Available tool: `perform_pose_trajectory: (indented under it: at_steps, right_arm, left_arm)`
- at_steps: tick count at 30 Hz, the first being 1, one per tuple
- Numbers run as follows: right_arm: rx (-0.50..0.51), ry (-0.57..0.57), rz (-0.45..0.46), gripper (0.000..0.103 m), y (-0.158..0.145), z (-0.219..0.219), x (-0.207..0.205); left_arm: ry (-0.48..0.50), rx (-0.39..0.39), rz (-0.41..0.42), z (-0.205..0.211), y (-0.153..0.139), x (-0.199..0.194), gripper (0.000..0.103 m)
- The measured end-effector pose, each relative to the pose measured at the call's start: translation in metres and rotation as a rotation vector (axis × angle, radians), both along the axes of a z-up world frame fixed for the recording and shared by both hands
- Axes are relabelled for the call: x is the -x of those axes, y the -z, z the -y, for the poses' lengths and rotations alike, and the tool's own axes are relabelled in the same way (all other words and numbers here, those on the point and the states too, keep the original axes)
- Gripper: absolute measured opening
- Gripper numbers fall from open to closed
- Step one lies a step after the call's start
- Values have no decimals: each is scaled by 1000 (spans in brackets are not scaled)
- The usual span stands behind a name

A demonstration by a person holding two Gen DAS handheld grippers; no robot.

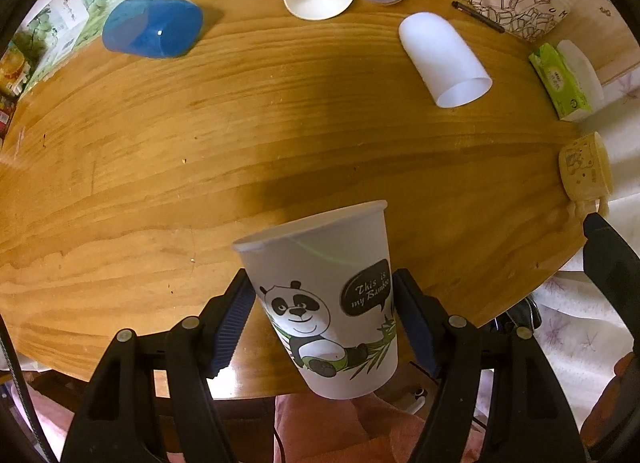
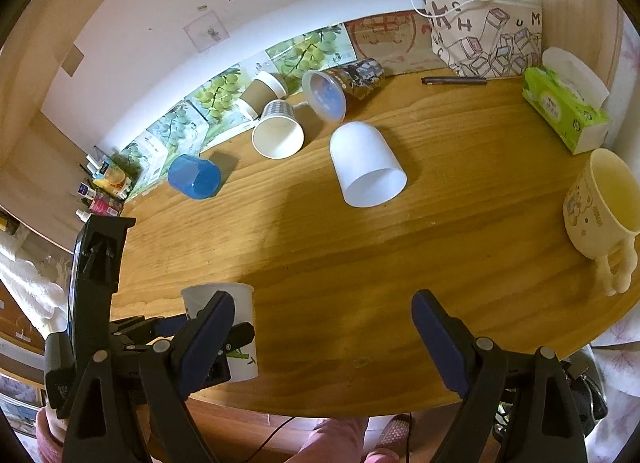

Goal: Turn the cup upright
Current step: 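Lower the panda cup with the left tool while the right tool approaches it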

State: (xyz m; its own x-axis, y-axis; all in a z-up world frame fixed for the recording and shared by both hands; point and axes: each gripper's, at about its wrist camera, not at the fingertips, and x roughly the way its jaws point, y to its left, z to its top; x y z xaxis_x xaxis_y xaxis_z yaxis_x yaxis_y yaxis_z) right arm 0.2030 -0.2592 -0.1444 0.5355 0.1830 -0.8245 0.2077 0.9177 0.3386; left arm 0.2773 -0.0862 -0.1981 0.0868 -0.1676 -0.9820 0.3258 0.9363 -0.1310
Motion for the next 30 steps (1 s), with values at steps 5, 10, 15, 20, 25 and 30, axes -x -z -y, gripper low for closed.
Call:
perform_pose_trajectory:
  at_steps: [5,10,15,20,25,30]
  right_arm:
    - [-17,3,-9,91,1,1,-1]
    - [-15,-3,-8,91,0,0,1]
    - [-10,0,-10,91,1,-1,2]
    - [-6,5,-17,91,1,-1,2]
    - [-7,13,-21,91,2,-1,1]
    - [-16,9,-24,91,3,-1,-2]
  left_arm:
    - [-6,12,-20,1,1,-1,74]
    - [-7,28,-38,0,2,-1,74]
    - [8,26,-33,0,1,-2,74]
    - [9,27,-41,0,3,-4,74]
    - [19,31,-41,2,2,-5,74]
    - [18,43,-32,-1,-3,-4,74]
